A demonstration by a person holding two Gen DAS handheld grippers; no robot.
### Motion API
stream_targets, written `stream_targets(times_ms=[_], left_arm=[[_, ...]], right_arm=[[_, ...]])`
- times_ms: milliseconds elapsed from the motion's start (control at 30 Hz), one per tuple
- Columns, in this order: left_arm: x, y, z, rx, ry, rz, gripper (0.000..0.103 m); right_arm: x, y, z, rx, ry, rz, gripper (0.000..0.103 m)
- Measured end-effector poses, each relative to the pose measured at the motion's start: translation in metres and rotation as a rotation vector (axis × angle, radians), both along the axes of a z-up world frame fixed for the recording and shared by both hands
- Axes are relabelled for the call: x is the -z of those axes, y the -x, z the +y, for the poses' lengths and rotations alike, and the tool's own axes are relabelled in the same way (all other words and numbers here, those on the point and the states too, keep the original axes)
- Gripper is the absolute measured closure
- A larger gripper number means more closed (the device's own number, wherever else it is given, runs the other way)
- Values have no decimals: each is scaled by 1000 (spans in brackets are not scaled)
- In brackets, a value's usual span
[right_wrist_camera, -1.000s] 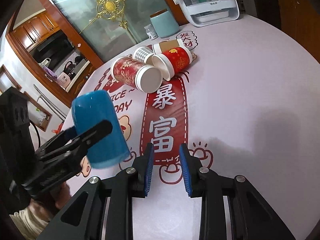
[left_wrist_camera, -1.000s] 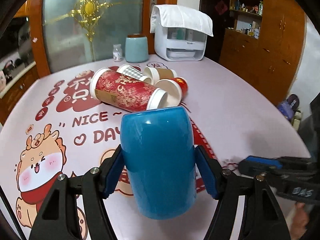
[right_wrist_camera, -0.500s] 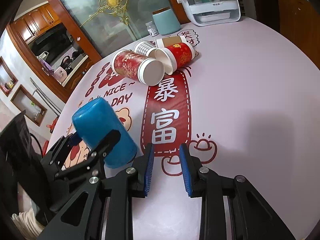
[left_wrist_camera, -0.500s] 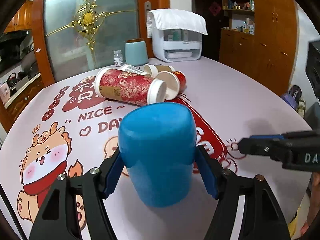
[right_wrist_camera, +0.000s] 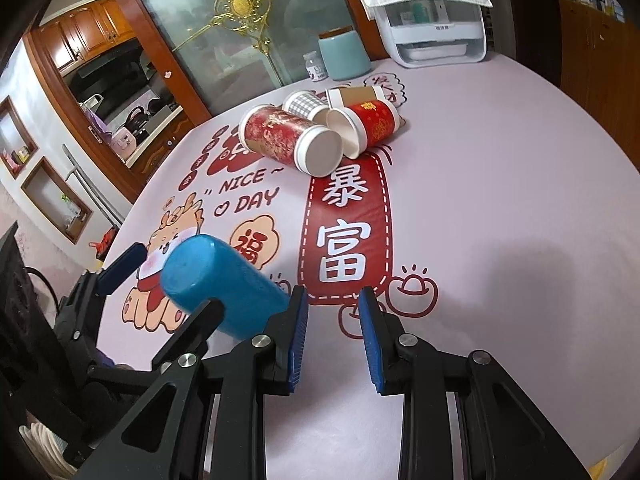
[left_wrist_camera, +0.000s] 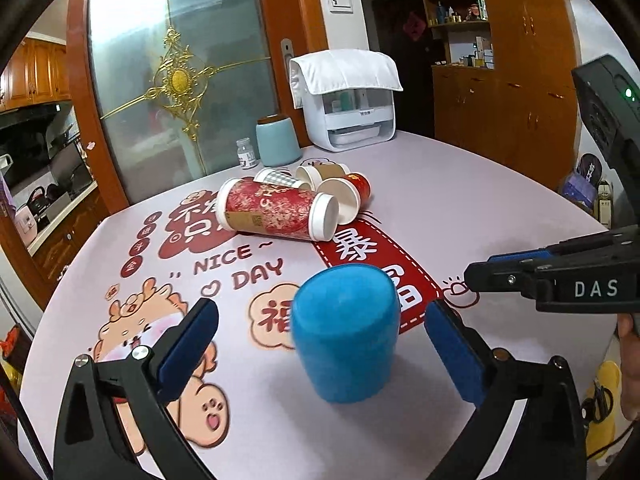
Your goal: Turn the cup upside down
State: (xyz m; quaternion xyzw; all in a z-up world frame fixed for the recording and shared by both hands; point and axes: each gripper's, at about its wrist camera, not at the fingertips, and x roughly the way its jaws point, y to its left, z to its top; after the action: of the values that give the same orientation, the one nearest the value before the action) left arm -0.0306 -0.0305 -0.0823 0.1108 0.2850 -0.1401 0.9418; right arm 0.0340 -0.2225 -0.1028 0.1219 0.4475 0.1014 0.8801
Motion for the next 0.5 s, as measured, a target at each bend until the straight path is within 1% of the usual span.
stream_targets(times_ms=[200, 300, 367, 433, 500], left_arm=[[-22, 13, 22, -60, 45, 33, 1], [-39, 20, 34, -96, 88, 55, 1], [-49, 25, 41, -123, 110, 68, 1], [-60, 29, 46, -153, 118, 76, 1], [-67, 31, 49, -183, 117, 82, 1]], right_arm=[[-18, 17, 10, -15, 12, -23, 76], [-30, 28, 17, -28, 17, -41, 75], [-39, 36, 21, -36, 19, -54, 73], [-51, 45, 24, -40, 19, -69, 67], [-63, 54, 29, -47, 20, -83, 66]])
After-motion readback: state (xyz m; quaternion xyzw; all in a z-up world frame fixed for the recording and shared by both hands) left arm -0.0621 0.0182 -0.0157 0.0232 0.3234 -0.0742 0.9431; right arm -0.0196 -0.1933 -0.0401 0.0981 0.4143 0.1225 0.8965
